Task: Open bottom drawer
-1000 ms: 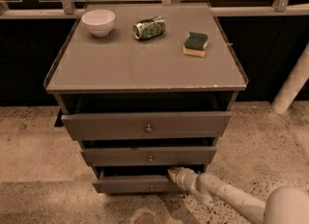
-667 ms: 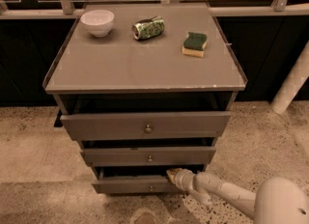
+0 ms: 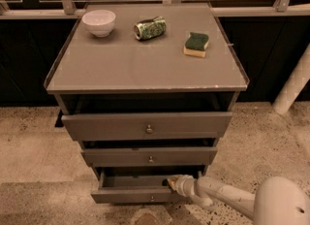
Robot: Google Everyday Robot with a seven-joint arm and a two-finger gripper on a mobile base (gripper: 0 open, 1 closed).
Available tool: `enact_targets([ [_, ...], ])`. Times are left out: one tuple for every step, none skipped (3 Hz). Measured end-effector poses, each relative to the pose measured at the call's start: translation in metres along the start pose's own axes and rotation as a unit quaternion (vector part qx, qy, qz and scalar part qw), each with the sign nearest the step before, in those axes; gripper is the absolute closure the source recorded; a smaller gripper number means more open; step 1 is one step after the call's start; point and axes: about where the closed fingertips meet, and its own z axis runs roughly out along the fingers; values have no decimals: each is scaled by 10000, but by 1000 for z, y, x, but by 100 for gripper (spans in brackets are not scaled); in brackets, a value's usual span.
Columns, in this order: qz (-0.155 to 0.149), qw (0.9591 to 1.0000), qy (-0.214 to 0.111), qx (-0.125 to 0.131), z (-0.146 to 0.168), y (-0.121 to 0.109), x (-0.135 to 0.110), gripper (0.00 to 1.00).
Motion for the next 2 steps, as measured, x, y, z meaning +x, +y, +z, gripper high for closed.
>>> enact_targets([
  [28,9989,127,-441,-14,21,32,100],
  [28,9989,127,-442,-14,21,29,100],
])
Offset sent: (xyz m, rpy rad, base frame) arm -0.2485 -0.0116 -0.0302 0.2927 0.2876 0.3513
